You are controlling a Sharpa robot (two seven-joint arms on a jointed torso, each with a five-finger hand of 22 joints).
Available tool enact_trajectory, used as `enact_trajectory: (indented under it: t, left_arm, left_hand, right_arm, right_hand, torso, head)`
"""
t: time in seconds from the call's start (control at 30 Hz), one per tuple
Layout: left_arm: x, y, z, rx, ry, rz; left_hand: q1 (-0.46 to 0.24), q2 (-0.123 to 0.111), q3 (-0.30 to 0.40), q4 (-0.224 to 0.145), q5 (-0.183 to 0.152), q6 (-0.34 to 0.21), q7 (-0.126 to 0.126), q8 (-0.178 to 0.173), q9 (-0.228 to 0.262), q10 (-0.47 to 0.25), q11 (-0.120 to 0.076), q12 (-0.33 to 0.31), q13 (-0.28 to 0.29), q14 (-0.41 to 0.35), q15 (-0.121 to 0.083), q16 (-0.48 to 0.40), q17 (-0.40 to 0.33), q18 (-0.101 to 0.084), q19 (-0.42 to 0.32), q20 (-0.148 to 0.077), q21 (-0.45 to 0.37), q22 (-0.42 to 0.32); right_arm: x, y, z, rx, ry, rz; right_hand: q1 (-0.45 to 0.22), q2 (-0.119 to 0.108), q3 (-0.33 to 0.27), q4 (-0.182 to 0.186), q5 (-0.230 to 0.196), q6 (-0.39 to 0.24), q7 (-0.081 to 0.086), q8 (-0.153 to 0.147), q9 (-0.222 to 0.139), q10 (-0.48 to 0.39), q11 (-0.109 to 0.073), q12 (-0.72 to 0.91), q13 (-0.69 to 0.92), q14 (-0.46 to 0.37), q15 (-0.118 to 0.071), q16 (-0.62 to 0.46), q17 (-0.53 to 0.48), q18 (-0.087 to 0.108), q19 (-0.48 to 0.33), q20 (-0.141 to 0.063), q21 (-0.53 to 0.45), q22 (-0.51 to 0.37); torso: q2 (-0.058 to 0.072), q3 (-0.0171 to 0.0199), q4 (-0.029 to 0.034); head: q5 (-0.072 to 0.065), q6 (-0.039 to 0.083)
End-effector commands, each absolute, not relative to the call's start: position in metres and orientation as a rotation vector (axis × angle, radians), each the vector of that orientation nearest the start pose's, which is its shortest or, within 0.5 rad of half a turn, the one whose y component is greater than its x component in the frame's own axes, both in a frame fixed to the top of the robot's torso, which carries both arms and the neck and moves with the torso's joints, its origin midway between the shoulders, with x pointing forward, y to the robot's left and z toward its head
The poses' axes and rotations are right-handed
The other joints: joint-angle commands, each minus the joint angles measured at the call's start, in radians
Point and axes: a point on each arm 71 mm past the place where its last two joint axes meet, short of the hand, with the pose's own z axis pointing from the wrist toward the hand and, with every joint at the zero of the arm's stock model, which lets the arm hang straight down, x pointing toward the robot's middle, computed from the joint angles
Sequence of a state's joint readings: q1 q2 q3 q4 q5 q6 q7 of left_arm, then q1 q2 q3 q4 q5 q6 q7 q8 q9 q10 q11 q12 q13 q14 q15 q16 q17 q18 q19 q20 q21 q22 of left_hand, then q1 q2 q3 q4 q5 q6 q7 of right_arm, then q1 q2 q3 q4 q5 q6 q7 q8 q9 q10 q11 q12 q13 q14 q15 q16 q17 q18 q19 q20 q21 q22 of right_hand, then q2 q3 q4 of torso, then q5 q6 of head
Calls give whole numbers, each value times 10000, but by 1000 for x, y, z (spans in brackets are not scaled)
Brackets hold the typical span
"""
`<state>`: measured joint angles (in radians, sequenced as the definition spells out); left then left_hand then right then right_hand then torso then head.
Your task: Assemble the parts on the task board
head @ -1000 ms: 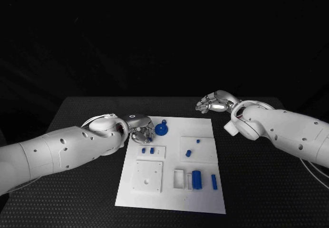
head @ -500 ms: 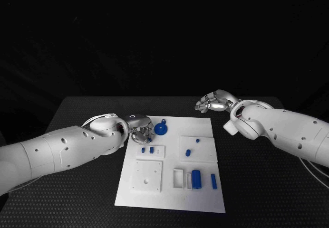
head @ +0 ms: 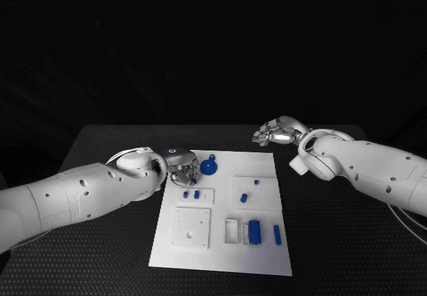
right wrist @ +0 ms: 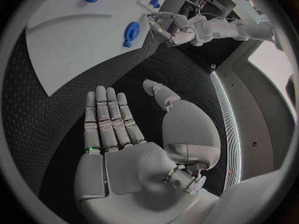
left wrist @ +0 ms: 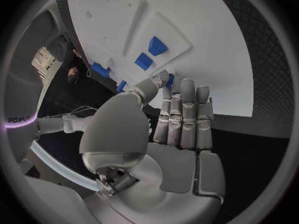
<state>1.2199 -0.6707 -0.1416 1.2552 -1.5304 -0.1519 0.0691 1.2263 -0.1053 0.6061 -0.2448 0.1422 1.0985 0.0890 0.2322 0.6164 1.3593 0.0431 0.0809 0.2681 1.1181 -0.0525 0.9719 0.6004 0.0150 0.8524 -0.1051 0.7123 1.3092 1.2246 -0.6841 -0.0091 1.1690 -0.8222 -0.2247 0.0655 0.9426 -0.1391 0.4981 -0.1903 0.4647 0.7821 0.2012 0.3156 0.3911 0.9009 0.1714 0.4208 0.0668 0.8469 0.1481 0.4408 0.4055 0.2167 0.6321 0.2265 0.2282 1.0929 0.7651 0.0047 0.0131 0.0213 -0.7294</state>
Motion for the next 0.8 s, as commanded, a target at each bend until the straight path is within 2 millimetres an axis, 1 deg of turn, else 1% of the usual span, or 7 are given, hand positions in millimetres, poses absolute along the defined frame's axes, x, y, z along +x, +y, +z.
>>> enact_trajectory:
  t: [0.03,0.17,0.37,0.67,0.8]
  left_arm:
    - [511,177,-237,4593,18489,-6197]
    - [511,176,-239,4606,18592,-6244]
    - [509,174,-246,4712,18821,-6244]
    - [508,171,-254,4940,19114,-6128]
    - [509,174,-254,4917,19120,-6025]
  left_hand:
    - [-7,88,69,14,32,73,6,42,2,102,4,49,5,-28,-74,29,17,-84,-24,-498,49,209]
    - [-9,93,70,16,32,74,6,43,2,106,4,47,5,-28,-74,31,19,-86,-25,-498,51,209]
    - [-14,102,70,20,30,76,6,44,2,113,4,46,5,-27,-74,34,23,-88,-25,-500,54,209]
    - [-7,114,75,14,32,79,3,47,2,123,1,43,6,-29,-76,37,27,-87,-26,-503,59,209]
    - [-5,116,77,10,32,77,2,46,1,124,1,40,5,-35,-76,35,28,-88,-28,-504,61,209]
  right_arm:
    - [553,-225,-188,4298,17320,9376]
    - [553,-225,-188,4303,17323,9373]
    - [553,-224,-188,4295,17322,9387]
    - [554,-225,-188,4296,17320,9383]
    - [553,-225,-188,4295,17322,9386]
  right_hand:
    - [-24,-15,-27,20,68,-74,97,-31,-14,51,0,-52,1,23,63,-53,-17,117,7,72,-60,17]
    - [-24,-14,-29,23,69,-74,97,-30,-15,54,0,-58,1,24,62,-54,-19,118,8,73,-62,18]
    - [-25,-13,-33,25,70,-74,97,-29,-16,58,0,-64,1,25,62,-55,-21,120,9,74,-66,19]
    - [-22,-10,-35,28,71,-74,97,-29,-18,65,-1,-73,2,27,61,-56,-25,122,11,75,-70,21]
    - [-22,-10,-37,29,72,-74,97,-29,-19,67,-1,-78,2,28,61,-57,-26,123,12,75,-72,22]
  torso:
    - [5,-4,-19]
    - [7,0,-35]
    - [2,3,0]
    - [-1,-4,-19]
    - [-7,4,-12]
  head:
    - [-10,-10]
    - [-5,-21]
    - [-23,-34]
    - [-33,-49]
    - [-42,-40]
